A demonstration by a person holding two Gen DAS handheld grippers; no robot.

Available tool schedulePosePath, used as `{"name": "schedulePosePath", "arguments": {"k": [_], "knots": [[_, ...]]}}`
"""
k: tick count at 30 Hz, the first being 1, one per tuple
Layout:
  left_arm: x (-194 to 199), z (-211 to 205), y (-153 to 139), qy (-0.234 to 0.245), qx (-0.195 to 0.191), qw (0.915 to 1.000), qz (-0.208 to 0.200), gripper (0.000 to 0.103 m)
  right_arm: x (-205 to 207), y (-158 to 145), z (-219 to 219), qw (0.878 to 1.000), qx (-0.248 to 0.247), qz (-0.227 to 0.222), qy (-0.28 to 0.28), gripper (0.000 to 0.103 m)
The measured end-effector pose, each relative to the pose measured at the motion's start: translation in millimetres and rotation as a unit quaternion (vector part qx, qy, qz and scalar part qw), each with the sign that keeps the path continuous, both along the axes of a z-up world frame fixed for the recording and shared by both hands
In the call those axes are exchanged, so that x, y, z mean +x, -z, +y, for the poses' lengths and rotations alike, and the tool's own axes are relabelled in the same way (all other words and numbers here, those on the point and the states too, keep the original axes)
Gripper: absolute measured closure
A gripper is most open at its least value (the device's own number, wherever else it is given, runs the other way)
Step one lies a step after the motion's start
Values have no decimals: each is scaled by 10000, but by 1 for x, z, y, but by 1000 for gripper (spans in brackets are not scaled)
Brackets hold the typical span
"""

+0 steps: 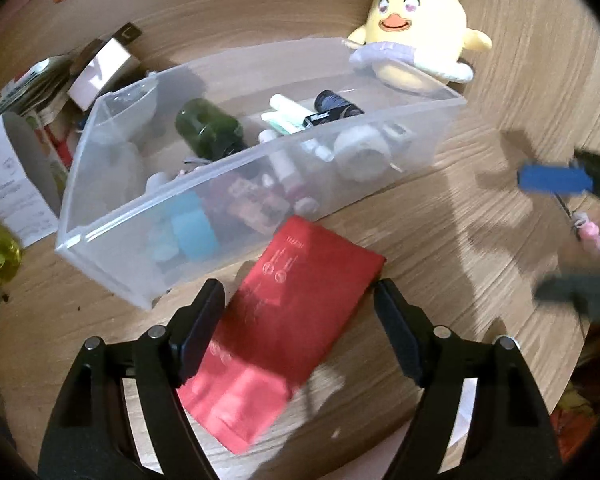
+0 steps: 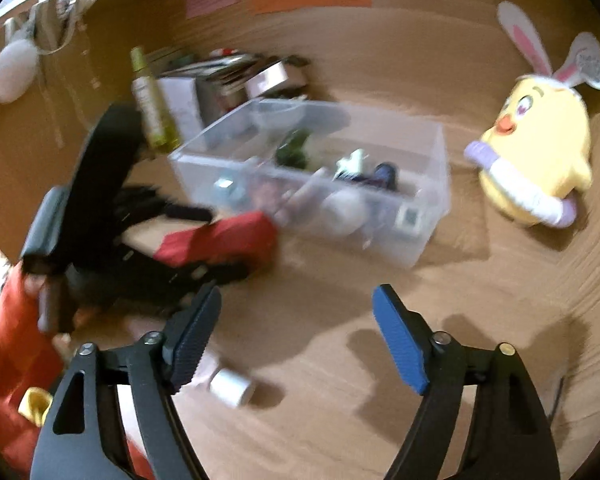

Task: Organize objects
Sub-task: 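Grasp red packet with left gripper while right reaches for pink-white tube, then carry red packet with left gripper while right carries pink tube, drop both in box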

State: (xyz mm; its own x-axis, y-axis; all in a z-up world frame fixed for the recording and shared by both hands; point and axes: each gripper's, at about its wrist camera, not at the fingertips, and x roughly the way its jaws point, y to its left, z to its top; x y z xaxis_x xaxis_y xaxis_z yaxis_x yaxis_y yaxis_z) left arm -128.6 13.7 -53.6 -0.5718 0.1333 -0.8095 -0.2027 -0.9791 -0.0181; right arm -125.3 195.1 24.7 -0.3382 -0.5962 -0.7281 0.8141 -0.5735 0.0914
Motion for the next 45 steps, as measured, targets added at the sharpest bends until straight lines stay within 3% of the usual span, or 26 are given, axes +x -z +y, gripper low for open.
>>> {"name": "schedulePosePath", "arguments": {"k": [7, 16, 18, 21, 23, 25, 32, 40, 45], "knots": [[16, -4, -1, -93, 105, 9999, 99, 46, 33, 22, -11, 9978, 259, -69, -606, 26], [70, -51, -1, -981, 6, 9950, 193, 46, 59, 49, -35, 9912, 798, 195, -1034, 27], [83, -60, 0, -1172, -32, 9929, 213, 46, 58, 54, -36, 9909, 876, 214, -997, 33], [97, -68, 0, -1326, 0, 9909, 241, 46, 53, 55, -33, 9925, 849, 153, -867, 54], [104, -69, -1, -1378, 52, 9901, 256, 46, 49, 54, -28, 9941, 812, 97, -713, 76], [109, -67, -1, -1359, 68, 9903, 273, 46, 47, 53, -24, 9953, 801, 64, -532, 84], [104, -52, 0, -1231, -69, 9919, 299, 46, 48, 51, -8, 9977, 637, 60, -202, 85], [94, -57, -4, -1415, 197, 9889, 402, 49, 59, 28, 2, 9995, 153, 240, -157, 85], [100, -56, -20, -1504, 268, 9860, 667, 49, 58, 8, 10, 9991, -191, 386, -40, 85]]}}
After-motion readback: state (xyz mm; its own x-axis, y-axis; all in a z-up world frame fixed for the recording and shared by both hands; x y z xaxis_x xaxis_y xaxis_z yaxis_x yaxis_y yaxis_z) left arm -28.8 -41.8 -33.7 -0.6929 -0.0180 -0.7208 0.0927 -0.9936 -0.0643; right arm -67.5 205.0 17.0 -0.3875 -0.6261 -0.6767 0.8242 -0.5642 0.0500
